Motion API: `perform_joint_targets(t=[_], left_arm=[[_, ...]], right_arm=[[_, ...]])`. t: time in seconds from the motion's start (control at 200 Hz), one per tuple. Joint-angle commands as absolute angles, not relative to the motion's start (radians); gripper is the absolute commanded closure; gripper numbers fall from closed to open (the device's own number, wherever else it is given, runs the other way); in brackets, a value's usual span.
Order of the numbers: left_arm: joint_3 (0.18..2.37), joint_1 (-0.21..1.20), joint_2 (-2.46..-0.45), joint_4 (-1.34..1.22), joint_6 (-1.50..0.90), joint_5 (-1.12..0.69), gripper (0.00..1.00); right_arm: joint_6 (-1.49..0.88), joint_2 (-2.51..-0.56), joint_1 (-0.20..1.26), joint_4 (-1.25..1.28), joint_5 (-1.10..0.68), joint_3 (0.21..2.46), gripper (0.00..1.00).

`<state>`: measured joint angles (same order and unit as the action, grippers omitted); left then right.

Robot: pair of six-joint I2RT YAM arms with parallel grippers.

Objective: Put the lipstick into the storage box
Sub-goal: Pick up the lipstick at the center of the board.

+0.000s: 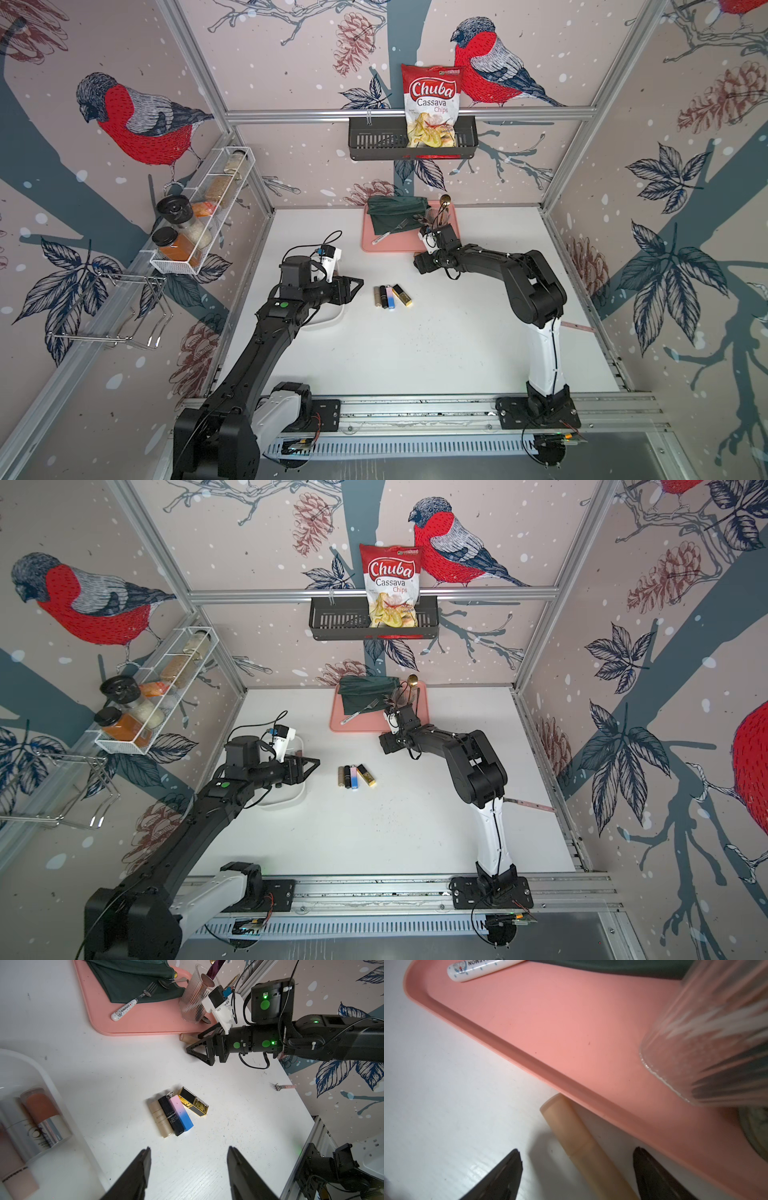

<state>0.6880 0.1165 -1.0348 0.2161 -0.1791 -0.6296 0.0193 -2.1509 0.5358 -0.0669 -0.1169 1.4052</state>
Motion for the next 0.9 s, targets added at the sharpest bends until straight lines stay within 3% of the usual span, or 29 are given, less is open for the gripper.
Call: perform_joint_targets(t=[0.0, 0.17, 0.475, 0.545, 0.895], left_arm=[[0.690, 0.118, -1.035, 0.193, -0.166, -0.626, 0.37], [0.689, 0.118, -1.035, 0.193, -0.168, -0.630, 0.37], [0.689, 0.118, -1.035, 0.193, -0.167, -0.629, 0.37], [0.689, 0.118, -1.035, 0.193, -0.167, -0.630, 0.37], [0.688, 0.118, -1.040, 0.193, -0.167, -0.627, 0.36]], right_arm=[[-0.014, -2.157, 0.543, -0.174, -0.169, 1.383, 0.18], [-0.023, -2.145, 0.546, -0.178, -0.164, 1.361, 0.36], [-0.023, -2.123, 0.555, -0.178, -0.138, 1.335, 0.45], [-0.021, -2.125, 0.555, -0.179, -0.133, 1.333, 0.53], [-0.014, -2.126, 0.560, -0.182, -0.126, 1.335, 0.72]])
